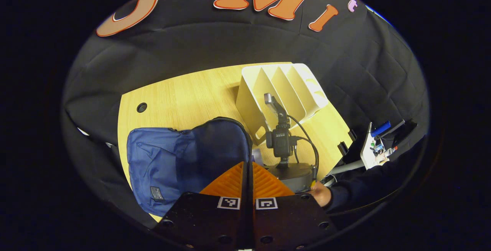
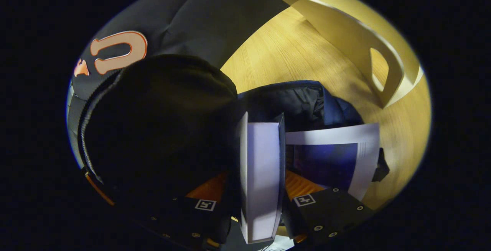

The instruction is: Open the schoolbag, grab two books from the bookshelf and put them into the schoolbag.

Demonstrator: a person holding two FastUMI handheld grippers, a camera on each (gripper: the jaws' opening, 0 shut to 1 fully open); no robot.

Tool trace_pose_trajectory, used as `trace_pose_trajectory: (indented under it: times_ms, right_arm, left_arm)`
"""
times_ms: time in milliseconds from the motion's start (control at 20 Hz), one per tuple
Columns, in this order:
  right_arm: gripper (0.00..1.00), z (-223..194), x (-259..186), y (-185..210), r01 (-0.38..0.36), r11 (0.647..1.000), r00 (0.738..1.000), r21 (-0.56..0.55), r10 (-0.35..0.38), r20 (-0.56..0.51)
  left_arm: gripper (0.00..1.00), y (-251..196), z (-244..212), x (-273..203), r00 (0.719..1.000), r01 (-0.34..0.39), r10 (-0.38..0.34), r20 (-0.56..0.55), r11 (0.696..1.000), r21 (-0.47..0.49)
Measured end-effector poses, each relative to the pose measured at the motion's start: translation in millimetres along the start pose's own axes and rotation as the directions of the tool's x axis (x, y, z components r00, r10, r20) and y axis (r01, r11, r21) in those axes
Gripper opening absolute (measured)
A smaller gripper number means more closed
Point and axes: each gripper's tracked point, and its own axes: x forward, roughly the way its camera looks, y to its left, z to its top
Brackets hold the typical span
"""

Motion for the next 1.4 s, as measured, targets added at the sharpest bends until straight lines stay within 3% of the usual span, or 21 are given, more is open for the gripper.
trace_pose_trajectory:
  times_ms: [350,400,450,500,550,600,650,850,900,950,1400]
  right_arm:
    - [0.59,6,-43,-26,0.064,0.995,0.998,-0.074,-0.063,0.022]
    - [0.76,6,-48,-30,0.076,0.994,0.997,-0.076,-0.075,0.021]
    - [0.75,8,-54,-31,0.078,0.994,0.997,-0.078,-0.076,0.029]
    - [0.58,11,-61,-35,0.089,0.992,0.996,-0.086,-0.086,0.036]
    - [0.58,16,-68,-40,0.099,0.990,0.994,-0.098,-0.094,0.053]
    - [0.41,17,-75,-49,0.117,0.988,0.992,-0.104,-0.111,0.059]
    - [0.57,19,-79,-58,0.134,0.985,0.990,-0.105,-0.128,0.063]
    - [0.56,26,-89,-99,0.232,0.968,0.971,-0.098,-0.223,0.090]
    - [0.39,24,-86,-105,0.243,0.966,0.969,-0.094,-0.236,0.079]
    - [0.56,20,-79,-112,0.255,0.962,0.966,-0.099,-0.250,0.058]
    - [0.52,-10,-50,-103,0.202,0.972,0.977,-0.123,-0.209,-0.047]
  left_arm:
    - [0.01,10,-9,3,1.000,-0.018,0.018,0.000,1.000,-0.024]
    - [0.01,10,-11,4,1.000,-0.022,0.022,-0.004,1.000,-0.019]
    - [0.01,10,-12,7,1.000,-0.027,0.027,-0.008,0.999,-0.022]
    - [0.01,9,-13,7,1.000,-0.026,0.026,-0.008,0.999,-0.021]
    - [0.01,9,-14,8,1.000,-0.027,0.026,-0.007,0.999,-0.022]
    - [0.01,7,-15,8,1.000,-0.026,0.026,-0.007,0.999,-0.022]
    - [0.01,8,-15,11,0.999,-0.033,0.033,-0.005,0.999,-0.023]
    - [0.01,2,-20,15,0.999,-0.034,0.033,-0.016,0.999,-0.017]
    - [0.01,1,-21,17,0.999,-0.032,0.031,-0.021,0.999,-0.017]
    - [0.01,-1,-20,17,0.999,-0.033,0.032,-0.023,0.999,-0.017]
    - [0.01,-18,-22,24,0.999,-0.006,0.007,-0.052,1.000,0.018]
